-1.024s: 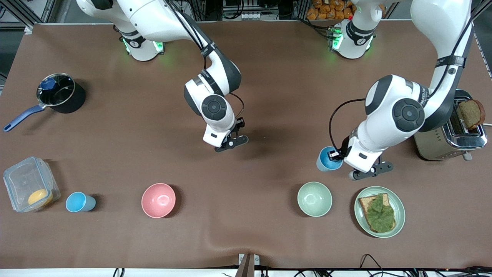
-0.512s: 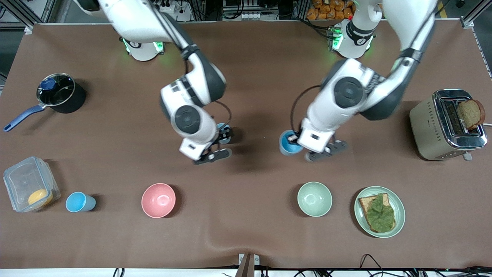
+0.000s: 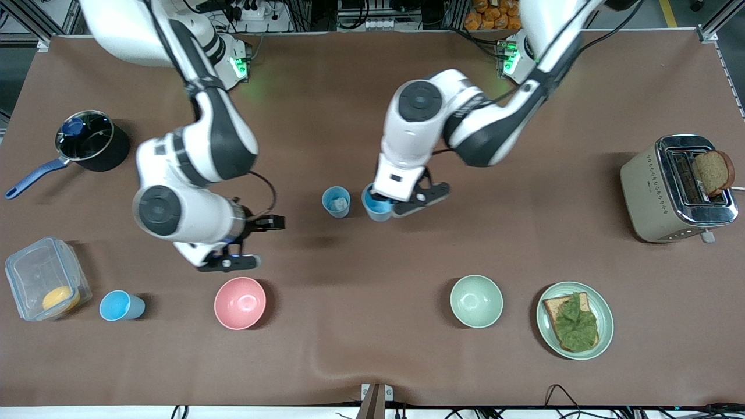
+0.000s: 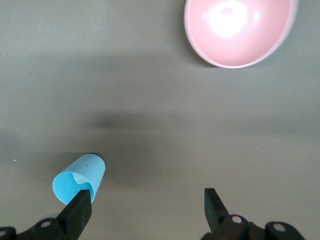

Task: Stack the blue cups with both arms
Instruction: 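Lower the left cup into the placed cup while the right gripper withdraws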

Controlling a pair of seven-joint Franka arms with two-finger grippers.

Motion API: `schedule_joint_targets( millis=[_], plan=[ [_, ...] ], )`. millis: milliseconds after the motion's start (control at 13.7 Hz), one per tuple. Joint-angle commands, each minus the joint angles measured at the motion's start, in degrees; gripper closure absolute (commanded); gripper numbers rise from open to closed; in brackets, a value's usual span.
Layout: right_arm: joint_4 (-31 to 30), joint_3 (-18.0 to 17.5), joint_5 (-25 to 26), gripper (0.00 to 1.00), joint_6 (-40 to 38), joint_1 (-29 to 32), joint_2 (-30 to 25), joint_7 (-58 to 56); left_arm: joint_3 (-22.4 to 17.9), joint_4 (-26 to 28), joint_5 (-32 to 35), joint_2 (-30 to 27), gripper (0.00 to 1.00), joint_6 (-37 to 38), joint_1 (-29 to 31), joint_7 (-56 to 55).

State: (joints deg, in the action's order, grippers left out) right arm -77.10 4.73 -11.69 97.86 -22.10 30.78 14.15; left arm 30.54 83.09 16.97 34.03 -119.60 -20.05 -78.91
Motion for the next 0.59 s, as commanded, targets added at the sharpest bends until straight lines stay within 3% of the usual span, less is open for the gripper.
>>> schedule_joint_targets(
  millis=[0, 220, 512],
  plan=[
    [-1.2, -0.5, 0.2, 0.00, -1.3, 2.4, -4.7, 0.4, -4.9, -4.6, 1.8, 4.1, 1.00, -3.1, -7.1, -4.0],
    [-3.8, 0.7, 4.6, 0.00, -4.3, 4.5, -10.4, -2.1, -13.0, -4.9, 1.4, 5.0, 1.00, -7.2, -15.7, -5.7],
    [-11.3, 1.9, 7.7, 0.00, -4.5, 8.7, -20.6, -7.6, -13.5, -4.8, 1.1, 5.3, 1.00, -7.2, -17.9, -8.3]
  ],
)
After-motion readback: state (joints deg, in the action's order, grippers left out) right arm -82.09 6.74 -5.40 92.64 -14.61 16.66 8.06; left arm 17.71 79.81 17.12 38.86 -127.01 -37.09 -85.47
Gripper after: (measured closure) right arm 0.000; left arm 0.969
